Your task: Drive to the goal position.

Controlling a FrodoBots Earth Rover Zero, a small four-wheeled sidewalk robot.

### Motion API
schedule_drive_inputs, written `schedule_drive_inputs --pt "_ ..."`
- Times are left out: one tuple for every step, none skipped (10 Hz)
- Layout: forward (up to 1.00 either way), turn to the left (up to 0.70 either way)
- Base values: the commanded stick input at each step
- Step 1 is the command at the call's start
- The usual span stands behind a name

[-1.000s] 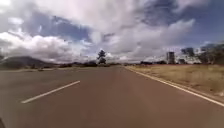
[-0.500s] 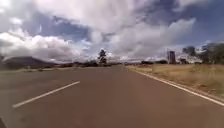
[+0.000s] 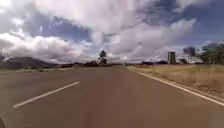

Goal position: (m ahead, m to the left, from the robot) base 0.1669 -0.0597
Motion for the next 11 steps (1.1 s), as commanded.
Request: schedule_drive_inputs --pt "0.70 0.00" --pt "0.70 0.00" --pt "0.70 0.00" --pt "0.70 0.00" --pt "0.70 0.00" --pt "0.70 0.00" --pt "0.70 0.00" --pt "0.70 -0.07" --pt "0.70 -0.16" --pt "0.70 -0.25" --pt "0.70 -0.34"
